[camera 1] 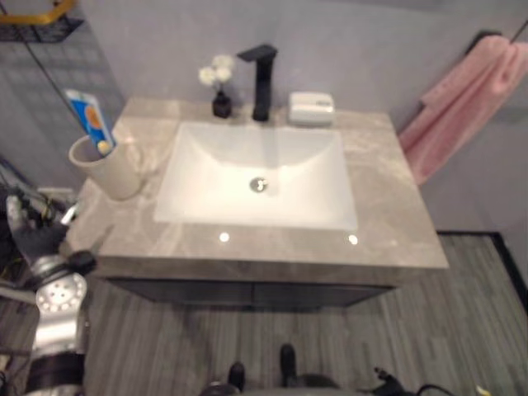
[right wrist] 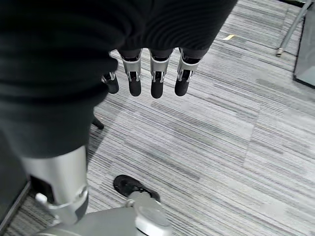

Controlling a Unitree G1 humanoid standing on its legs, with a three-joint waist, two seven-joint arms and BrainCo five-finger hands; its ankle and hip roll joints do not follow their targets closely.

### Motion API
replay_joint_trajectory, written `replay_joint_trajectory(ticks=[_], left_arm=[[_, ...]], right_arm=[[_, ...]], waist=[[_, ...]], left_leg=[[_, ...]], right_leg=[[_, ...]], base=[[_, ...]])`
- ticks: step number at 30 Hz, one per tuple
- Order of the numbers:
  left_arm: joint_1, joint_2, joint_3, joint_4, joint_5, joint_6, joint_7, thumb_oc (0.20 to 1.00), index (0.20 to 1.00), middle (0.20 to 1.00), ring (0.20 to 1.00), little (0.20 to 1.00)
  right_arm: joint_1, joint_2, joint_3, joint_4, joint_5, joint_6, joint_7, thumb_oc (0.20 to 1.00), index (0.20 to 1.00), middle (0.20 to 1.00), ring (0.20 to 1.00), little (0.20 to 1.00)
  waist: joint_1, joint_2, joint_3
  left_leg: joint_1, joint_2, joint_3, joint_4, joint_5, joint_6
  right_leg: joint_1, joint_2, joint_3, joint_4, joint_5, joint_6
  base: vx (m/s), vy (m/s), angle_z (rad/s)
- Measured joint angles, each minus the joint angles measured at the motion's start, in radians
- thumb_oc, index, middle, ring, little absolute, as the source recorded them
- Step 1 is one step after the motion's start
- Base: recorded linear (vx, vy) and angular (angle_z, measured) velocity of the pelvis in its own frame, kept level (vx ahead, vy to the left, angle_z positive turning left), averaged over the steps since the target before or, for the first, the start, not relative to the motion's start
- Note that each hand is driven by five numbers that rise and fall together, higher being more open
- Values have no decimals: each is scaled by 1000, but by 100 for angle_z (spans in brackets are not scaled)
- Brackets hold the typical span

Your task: Put brush and paste in cup on sink, flatten towel.

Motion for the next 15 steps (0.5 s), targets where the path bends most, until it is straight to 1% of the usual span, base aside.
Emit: replay_joint_trajectory(ticks=[5, 7, 12, 15], left_arm=[[-2, 30, 8, 49, -7, 1, 2, 1000, 1000, 1000, 1000, 1000], [-6, 42, 29, 70, -9, 0, 10, 1000, 1000, 1000, 1000, 1000], [-19, 153, 39, 85, -18, 0, 20, 1000, 1000, 1000, 1000, 1000], [-38, 188, 39, 110, -22, 1, 20, 1000, 1000, 1000, 1000, 1000]], right_arm=[[7, -19, -3, -2, 1, 0, 0, 1000, 1000, 1000, 1000, 1000], [9, -16, -38, 0, 12, -2, 0, 1000, 1000, 1000, 1000, 1000], [22, -17, -65, 5, 72, -4, 0, 1000, 1000, 1000, 1000, 1000], [29, -17, -66, 7, 72, -5, 1, 1000, 1000, 1000, 1000, 1000]], waist=[[-8, -8, -3], [-10, -16, -8], [-14, -62, -23], [-16, -79, -21]], left_leg=[[1, 0, 2, 0, 0, 0], [-2, 1, 4, -1, 0, -1], [-35, 2, 9, 0, 1, -3], [-40, 1, 16, 0, 6, -5]], right_leg=[[0, 0, -2, 1, 0, 0], [-1, 0, 0, -3, 0, 0], [-40, 3, 9, -2, 8, -6], [-47, 4, 14, 1, 10, -6]], base=[[0, 0, 0], [0, 0, 0], [3, 6, -4], [11, 4, -5]])
